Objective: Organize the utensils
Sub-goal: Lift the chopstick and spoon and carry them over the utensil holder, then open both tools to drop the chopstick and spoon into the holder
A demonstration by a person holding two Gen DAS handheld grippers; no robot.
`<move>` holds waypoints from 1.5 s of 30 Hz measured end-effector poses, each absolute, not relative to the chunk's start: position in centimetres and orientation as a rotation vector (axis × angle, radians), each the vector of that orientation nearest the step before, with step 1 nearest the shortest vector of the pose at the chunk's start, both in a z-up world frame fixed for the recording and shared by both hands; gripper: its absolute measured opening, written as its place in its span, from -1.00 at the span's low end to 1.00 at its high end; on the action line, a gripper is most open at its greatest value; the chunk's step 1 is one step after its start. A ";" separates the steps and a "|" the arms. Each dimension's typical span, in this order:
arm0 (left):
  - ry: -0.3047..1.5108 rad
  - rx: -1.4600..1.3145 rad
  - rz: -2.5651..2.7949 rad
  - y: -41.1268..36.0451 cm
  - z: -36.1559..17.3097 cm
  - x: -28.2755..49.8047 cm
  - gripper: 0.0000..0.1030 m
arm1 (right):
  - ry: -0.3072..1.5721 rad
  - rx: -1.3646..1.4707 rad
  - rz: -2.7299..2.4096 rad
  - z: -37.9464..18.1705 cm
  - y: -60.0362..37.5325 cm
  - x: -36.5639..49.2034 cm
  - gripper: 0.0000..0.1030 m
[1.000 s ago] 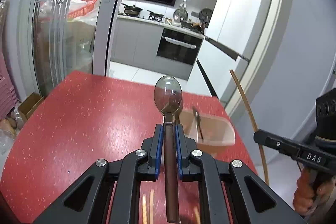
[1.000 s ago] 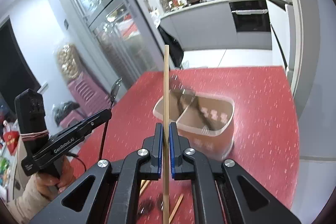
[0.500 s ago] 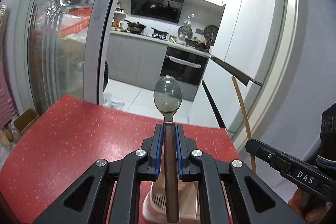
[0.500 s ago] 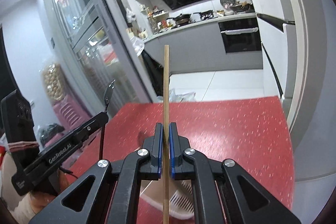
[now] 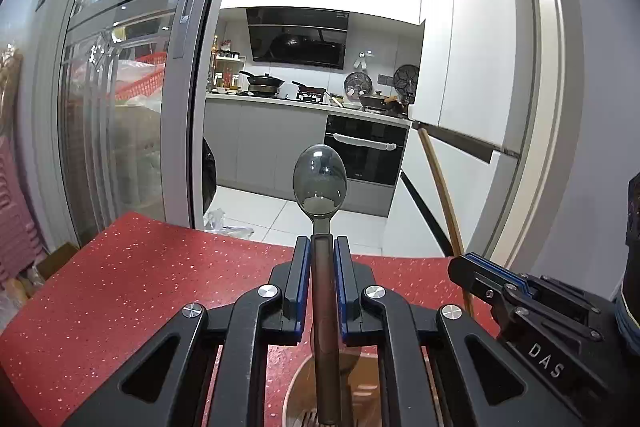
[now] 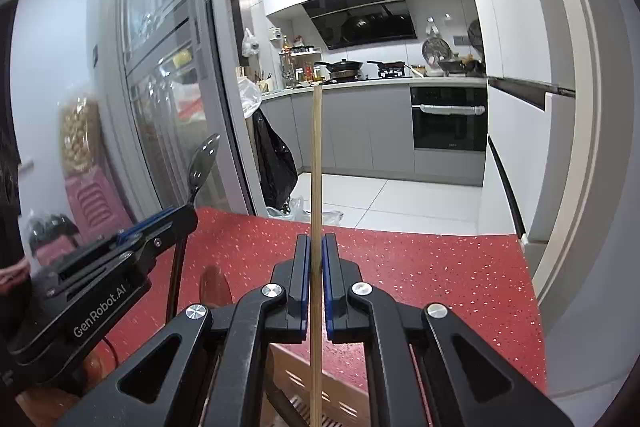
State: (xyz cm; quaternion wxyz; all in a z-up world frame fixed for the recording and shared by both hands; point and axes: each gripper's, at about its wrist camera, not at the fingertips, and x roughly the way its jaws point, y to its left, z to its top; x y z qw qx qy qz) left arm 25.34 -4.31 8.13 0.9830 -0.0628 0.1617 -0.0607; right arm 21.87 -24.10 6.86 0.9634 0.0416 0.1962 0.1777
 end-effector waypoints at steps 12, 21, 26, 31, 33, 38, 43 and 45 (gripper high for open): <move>0.347 -0.029 -0.120 -5.2 5.7 23.6 -0.28 | 0.375 -0.021 0.349 4.9 -23.3 19.3 -0.88; 0.410 0.008 -0.131 -5.3 5.3 23.0 -0.27 | 0.424 -0.026 0.373 4.1 -23.6 18.3 -0.88; 0.440 0.010 -0.125 -4.9 5.2 22.7 -0.27 | 0.465 -0.018 0.384 3.9 -23.9 18.3 -0.88; 0.476 -0.019 -0.107 -4.0 5.5 22.5 -0.27 | 0.496 -0.013 0.408 4.2 -23.9 18.4 -0.74; 0.488 -0.021 -0.093 -3.6 5.8 22.4 -0.27 | 0.504 -0.015 0.416 4.4 -23.9 18.2 -0.37; 0.516 -0.029 -0.072 -2.3 6.7 21.5 -0.27 | 0.496 0.026 0.412 5.8 -24.8 17.1 -0.12; 0.563 -0.035 -0.051 -0.1 7.4 20.3 -0.27 | 0.500 0.066 0.427 7.2 -25.9 15.0 0.00; 0.594 -0.048 -0.035 1.1 7.5 19.8 -0.27 | 0.509 0.081 0.448 7.6 -26.2 13.9 0.04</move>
